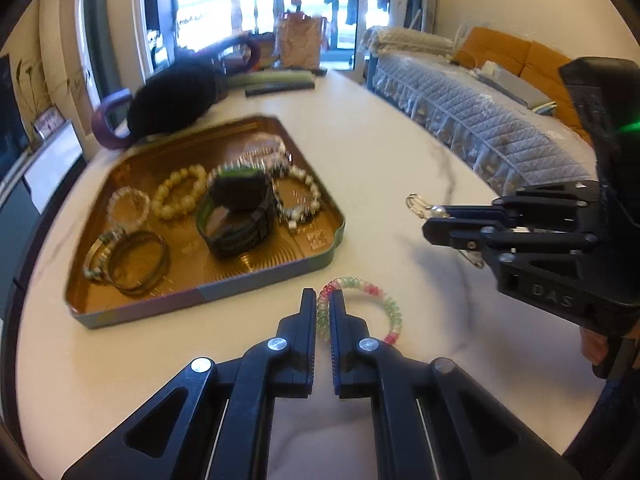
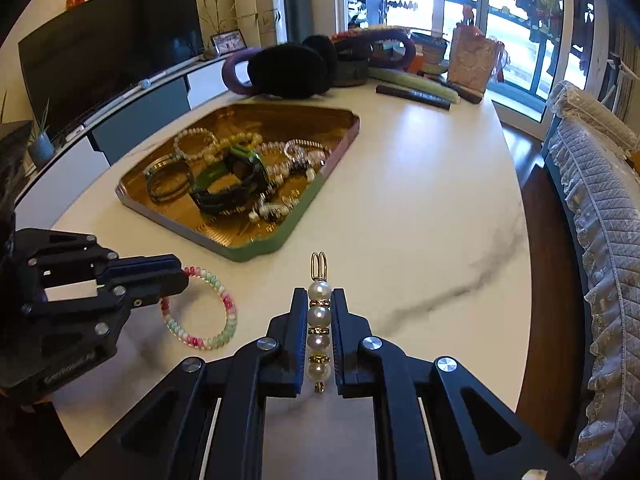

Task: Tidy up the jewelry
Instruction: 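Carry the bead bracelet and pearl pin over the copper tray with both tools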

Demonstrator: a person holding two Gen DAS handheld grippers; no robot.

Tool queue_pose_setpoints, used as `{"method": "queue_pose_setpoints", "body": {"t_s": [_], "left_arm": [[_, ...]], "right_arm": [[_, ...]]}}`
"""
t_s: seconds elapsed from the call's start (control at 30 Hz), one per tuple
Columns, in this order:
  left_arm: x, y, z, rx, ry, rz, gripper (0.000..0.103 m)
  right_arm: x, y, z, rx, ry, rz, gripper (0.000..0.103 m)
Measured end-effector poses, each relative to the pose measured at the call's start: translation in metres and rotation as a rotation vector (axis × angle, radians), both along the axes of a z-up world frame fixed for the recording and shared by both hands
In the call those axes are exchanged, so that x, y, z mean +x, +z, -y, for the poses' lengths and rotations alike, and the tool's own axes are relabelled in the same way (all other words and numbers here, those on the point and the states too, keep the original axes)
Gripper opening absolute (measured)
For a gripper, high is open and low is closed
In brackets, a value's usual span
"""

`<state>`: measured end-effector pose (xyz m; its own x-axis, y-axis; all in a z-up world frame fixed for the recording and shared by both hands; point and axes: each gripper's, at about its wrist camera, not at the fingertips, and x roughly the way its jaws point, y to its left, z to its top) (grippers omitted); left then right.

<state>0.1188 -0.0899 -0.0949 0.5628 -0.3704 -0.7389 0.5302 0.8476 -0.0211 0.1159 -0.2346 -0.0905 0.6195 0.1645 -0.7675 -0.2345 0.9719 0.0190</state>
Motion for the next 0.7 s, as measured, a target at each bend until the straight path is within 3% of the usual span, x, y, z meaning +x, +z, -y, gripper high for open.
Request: {"method": "queue_pose_setpoints", "body": {"t_s": [0.37,0.7], "left_arm": [[-0.023,0.042,-0.029,-0.06,0.026,0.089,0.006],[0.01,0.103,-0.085,-0.144,0.134,0.194,0.006]], "right_arm": [[-0.027,0.047,-0.009,0.079,-0.019,0.1,0.01],[-0.007,0.104,-0.028,0.155,0.015,0.228,0.01]]}}
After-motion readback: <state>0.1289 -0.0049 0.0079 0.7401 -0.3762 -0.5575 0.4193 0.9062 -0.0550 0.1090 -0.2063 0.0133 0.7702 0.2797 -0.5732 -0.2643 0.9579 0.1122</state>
